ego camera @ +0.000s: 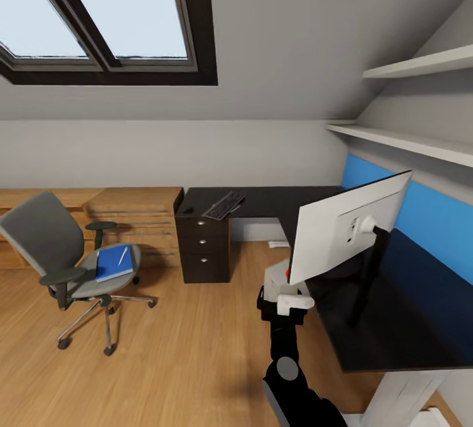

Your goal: In the bedroom, organize the workspace by keeping the computer under the desk, ensuring the monitor is on the desk, placing the keyboard on the desk next to the monitor, placing the mouse on the desk next to the keyboard, moving the folder from the swivel chair onto the desk next to the mouse, stacking the notebook on top of the folder with the pen on top of the notebook, and positioning the swivel chair next to the desk.

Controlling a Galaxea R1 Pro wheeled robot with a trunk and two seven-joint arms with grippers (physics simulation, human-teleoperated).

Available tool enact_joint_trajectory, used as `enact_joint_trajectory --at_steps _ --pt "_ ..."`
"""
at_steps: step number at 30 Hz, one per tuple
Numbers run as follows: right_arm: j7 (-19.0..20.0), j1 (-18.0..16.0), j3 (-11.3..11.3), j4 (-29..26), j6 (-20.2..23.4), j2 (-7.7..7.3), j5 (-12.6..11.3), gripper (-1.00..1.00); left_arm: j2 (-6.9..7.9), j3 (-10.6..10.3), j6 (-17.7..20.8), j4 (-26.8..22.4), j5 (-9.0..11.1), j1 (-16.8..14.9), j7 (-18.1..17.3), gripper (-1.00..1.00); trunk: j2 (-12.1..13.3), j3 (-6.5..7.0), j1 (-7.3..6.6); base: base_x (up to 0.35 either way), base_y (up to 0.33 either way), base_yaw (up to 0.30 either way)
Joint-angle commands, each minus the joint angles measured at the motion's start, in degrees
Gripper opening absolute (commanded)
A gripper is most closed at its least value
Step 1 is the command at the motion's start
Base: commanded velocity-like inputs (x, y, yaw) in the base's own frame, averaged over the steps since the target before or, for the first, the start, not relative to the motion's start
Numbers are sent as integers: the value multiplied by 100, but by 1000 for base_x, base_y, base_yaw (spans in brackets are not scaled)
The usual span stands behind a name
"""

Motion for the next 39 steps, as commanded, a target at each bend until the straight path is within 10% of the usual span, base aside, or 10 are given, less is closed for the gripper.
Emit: enact_joint_trajectory --at_steps 1,39 --pt "-31 -5 10 1 -6 0 -7 100 3 -12 20 -12 46 0 37 100 -6 -7 5 296 149 0" --pt "-1114 3 -189 -129 -68 -32 83 100 3 -22 10 111 37 0 42 100 -6 -7 5 115 20 0"
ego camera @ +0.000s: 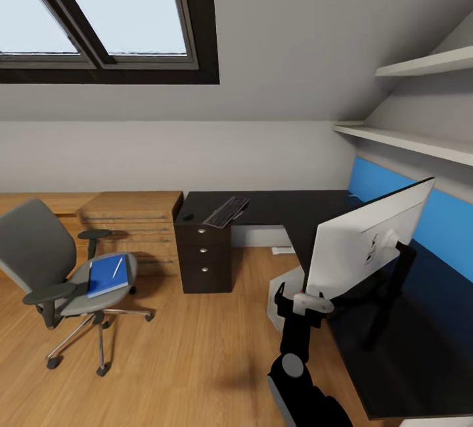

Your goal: In the bedroom, organize the workspace by keeping the computer under the desk, ensuring the monitor is on the desk, placing the keyboard on the desk next to the monitor, placing the mouse on the desk next to the keyboard, moving the folder from the swivel chair onto the desk next to the mouse, stacking the notebook on top of the folder with the pen on top of the notebook, and positioning the swivel chair next to the desk.

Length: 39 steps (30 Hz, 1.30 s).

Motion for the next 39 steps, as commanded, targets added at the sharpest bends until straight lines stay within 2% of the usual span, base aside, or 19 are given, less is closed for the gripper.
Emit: enact_joint_trajectory --at_steps 1,8,16,28,39 --pt "-25 -5 -30 2 -11 0 1 100 2 -11 21 -14 45 0 38 100 -6 -7 2 16 0 0" --pt "-24 -5 -234 -4 -11 0 3 100 2 -11 21 -11 45 0 38 100 -6 -7 2 130 0 0" --pt "-23 -5 -569 -6 -3 0 0 100 2 -11 21 -5 47 0 38 100 -6 -7 2 83 0 0" --pt "-31 -5 -613 -13 1 0 -1 100 2 -9 21 -5 50 0 38 100 -6 -7 2 39 0 0" --pt "-23 -5 -911 -15 7 0 -1 100 2 -11 21 -5 52 0 38 100 -6 -7 2 65 0 0"
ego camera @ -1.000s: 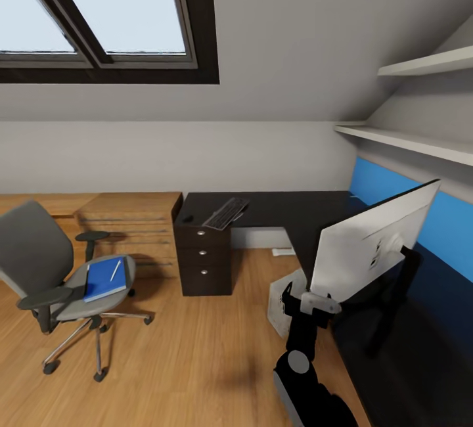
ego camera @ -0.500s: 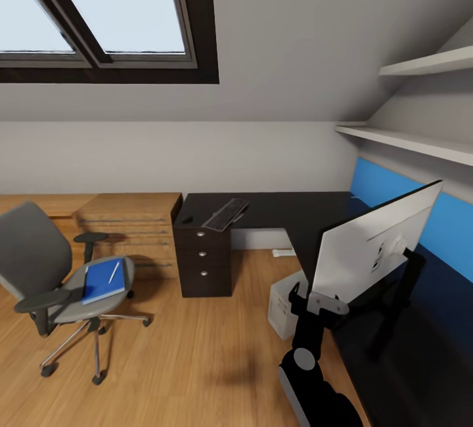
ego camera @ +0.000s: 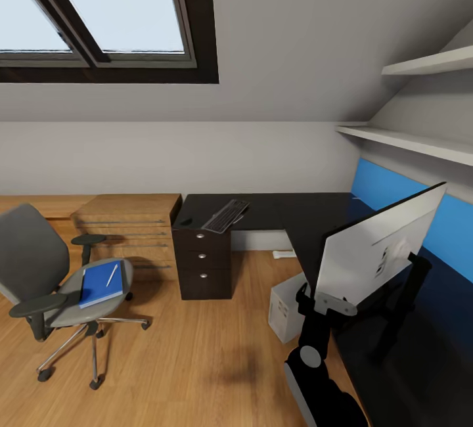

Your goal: In the bedroom, organize the workspace by keeping the computer under the desk, ensuring the monitor is on the desk, placing the keyboard on the desk next to the monitor, placing the mouse on the desk next to the keyboard, moving the folder from the swivel chair onto the desk next to the mouse, stacking the notebook on top of the folder with the pen on top of the notebook, and positioning the swivel chair next to the desk.

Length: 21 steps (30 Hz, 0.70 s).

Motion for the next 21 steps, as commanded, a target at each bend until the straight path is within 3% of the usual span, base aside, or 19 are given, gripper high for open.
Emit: enact_joint_trajectory --at_steps 1,21 --pt "-25 -5 3 2 -10 0 1 100 2 -11 21 -14 46 0 38 100 -6 -7 2 9 0 0" --pt "-28 -6 -150 -7 -10 0 1 100 2 -11 21 -14 47 0 38 100 -6 -7 2 26 0 0"
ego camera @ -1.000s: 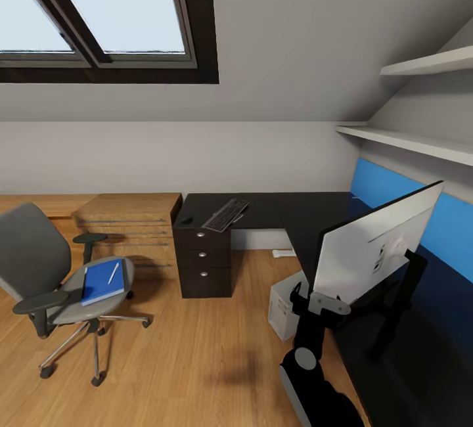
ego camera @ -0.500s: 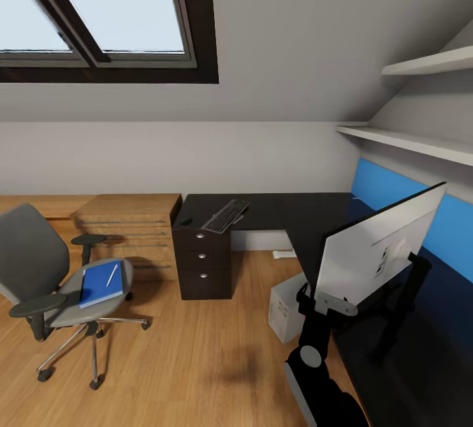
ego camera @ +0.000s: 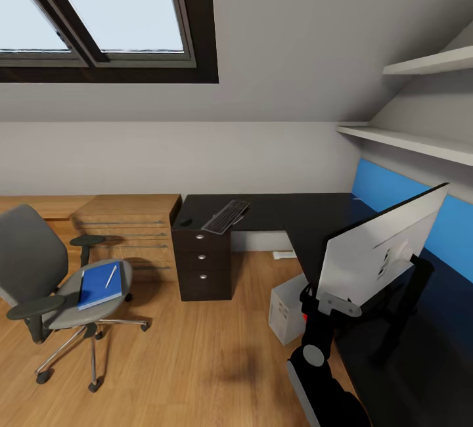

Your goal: In the bedroom, organize the workspace by keeping the computer under the desk, ensuring the monitor is on the desk, placing the keyboard on the desk next to the monitor, placing the mouse on the desk next to the keyboard, moving the folder from the swivel chair onto the desk next to the mouse, stacking the notebook on top of the folder with the pen on top of the notebook, and positioning the swivel chair next to the desk.

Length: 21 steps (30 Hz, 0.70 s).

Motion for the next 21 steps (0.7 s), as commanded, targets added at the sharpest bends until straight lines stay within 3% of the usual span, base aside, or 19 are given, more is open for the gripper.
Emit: enact_joint_trajectory --at_steps 1,10,21 --pt "-23 -7 6 2 -10 0 1 100 2 -11 21 -14 45 0 38 100 -6 -7 1 0 0 0" --pt "-29 -5 5 2 -10 0 -1 100 2 -8 26 -14 45 0 39 100 -6 -7 1 -124 -92 0" --pt "-26 -7 6 5 -10 0 -7 100 2 -4 23 -14 45 0 39 100 -6 -7 1 -35 -11 0"
